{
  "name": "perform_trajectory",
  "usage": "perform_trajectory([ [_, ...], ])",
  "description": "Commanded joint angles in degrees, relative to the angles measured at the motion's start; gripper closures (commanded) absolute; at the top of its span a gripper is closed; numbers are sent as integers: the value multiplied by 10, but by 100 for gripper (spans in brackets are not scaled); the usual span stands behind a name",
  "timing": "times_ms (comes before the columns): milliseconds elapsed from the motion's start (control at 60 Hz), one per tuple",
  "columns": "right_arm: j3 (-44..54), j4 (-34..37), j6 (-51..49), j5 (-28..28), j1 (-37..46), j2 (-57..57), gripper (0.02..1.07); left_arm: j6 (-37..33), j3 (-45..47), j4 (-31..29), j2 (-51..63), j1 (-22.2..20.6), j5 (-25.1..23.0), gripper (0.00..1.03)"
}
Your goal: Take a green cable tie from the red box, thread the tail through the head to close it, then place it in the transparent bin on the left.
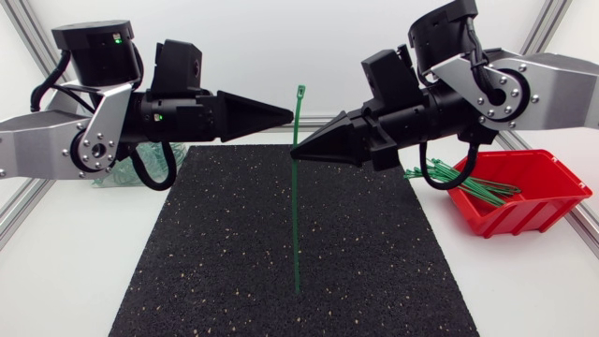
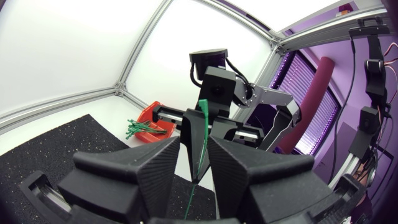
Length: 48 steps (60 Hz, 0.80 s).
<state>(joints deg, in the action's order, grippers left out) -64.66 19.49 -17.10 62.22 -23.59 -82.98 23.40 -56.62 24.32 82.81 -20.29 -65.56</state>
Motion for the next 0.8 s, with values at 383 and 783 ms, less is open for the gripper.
perform_trajectory([
  [383,9,4,5,4,-9,-24,101,13,-32,3,17,7,-13,69],
  [783,8,9,3,4,-11,-32,101,-19,-30,-14,21,1,-22,76],
])
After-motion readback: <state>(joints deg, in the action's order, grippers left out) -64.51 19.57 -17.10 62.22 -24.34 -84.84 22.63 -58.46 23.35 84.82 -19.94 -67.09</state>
